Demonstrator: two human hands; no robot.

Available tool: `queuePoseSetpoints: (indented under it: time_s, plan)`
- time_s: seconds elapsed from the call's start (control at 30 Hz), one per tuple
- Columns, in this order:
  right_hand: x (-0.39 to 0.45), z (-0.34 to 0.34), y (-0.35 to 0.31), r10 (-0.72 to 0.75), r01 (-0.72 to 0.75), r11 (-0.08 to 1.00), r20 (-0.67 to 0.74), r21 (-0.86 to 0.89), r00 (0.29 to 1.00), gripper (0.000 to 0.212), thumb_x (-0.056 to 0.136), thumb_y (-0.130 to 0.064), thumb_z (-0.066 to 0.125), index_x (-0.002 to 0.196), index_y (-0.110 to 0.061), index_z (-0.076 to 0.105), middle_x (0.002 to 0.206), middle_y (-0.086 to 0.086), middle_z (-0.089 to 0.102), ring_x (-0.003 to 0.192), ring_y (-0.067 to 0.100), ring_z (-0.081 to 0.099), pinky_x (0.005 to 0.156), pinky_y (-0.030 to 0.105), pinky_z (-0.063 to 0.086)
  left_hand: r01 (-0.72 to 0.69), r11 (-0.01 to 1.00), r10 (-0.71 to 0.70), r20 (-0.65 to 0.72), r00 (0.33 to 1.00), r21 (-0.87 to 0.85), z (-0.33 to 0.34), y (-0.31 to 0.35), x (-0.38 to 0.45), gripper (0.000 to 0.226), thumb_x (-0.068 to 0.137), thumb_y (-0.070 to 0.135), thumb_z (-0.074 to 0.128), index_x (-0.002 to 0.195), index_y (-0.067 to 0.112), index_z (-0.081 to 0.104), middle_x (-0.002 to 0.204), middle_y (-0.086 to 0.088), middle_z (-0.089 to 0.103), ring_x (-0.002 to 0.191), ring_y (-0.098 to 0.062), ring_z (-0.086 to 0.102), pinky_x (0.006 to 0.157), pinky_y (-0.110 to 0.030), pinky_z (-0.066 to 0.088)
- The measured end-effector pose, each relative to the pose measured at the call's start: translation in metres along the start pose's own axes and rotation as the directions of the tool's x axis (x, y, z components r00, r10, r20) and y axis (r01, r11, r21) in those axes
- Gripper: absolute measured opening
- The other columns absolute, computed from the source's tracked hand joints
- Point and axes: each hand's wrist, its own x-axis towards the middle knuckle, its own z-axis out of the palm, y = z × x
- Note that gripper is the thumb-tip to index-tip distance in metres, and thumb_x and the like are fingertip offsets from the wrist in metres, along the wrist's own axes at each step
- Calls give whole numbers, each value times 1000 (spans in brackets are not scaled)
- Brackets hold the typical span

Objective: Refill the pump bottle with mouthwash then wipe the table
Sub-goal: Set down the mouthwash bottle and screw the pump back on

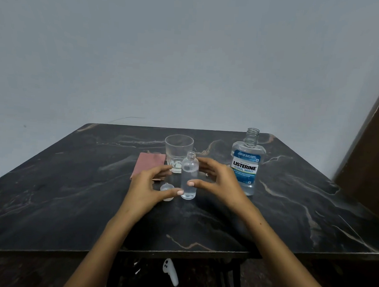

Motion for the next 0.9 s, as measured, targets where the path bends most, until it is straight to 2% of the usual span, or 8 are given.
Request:
queuePoseSetpoints:
  time_s: [0.07, 0.2, 0.33, 0.47, 0.6, 0.73, 0.8, 0.9]
  plan:
    - [-1, -13, -5, 24, -26, 990, -15, -138, 1000, 49, 74, -26, 79, 118, -11, 64, 113, 3, 70, 105, 11, 65, 92, 22, 51, -14, 998, 11, -47, 999, -61, 6, 7, 2, 73, 52, 46, 81, 119, 26, 61, 105, 14, 67, 99, 3, 61, 81, -11, 48]
    - [-7, -35, -5, 83, -128, 891, -122, -436, 989, 17, 83, -21, 70, 99, -13, 72, 95, 4, 74, 86, 14, 67, 78, 27, 51, -59, 993, 51, -81, 995, -103, 17, 19, 8, 65, 53, 54, 74, 112, 33, 59, 102, 21, 64, 98, 10, 60, 76, -8, 47]
    - [-18, -31, -8, 203, -263, 741, -166, -618, 965, 22, 83, -27, 69, 103, -18, 69, 104, 5, 69, 99, 27, 63, 83, 35, 52, -85, 988, 73, -94, 993, -130, 28, 25, 13, 47, 60, 43, 76, 102, 40, 56, 96, 27, 61, 91, 15, 58, 74, -2, 45]
    - [-16, -18, -9, 252, -297, 640, -171, -708, 952, 26, 83, -14, 68, 109, -10, 63, 112, 14, 63, 105, 34, 60, 83, 38, 51, -112, 982, 91, -139, 986, -153, 32, 23, 16, 40, 68, 26, 79, 103, 29, 60, 97, 13, 66, 91, 2, 62, 74, -11, 51]
    - [-8, -13, -2, 256, -305, 694, -172, -652, 951, 21, 84, -2, 62, 104, -4, 64, 108, 16, 64, 101, 34, 61, 78, 37, 50, -133, 984, 115, -147, 982, -117, 28, 20, 17, 43, 66, 27, 81, 103, 34, 60, 93, 19, 65, 86, 3, 62, 72, -12, 51]
    - [1, -15, 2, 254, -297, 831, -154, -470, 955, 22, 75, -4, 73, 97, -6, 70, 95, 12, 72, 88, 23, 67, 80, 34, 55, -137, 984, 120, -147, 982, -111, 24, 16, 17, 46, 65, 25, 82, 103, 40, 61, 91, 19, 66, 84, 2, 63, 72, -14, 52]
    - [6, -17, -3, 224, -275, 900, -182, -337, 957, 27, 72, -2, 77, 98, -6, 70, 84, 6, 72, 74, 13, 65, 76, 27, 56, -155, 983, 139, -149, 979, -101, 23, 15, 17, 47, 64, 25, 82, 98, 47, 59, 88, 20, 67, 82, 4, 63, 72, -13, 53]
    - [14, -25, -18, 120, -156, 980, -262, -123, 958, 23, 73, -1, 77, 96, -4, 70, 73, -3, 64, 64, 5, 60, 66, 14, 55, -156, 983, 139, -158, 978, -95, 23, 15, 18, 47, 62, 27, 82, 101, 41, 60, 87, 21, 66, 83, 5, 62, 70, -11, 52]
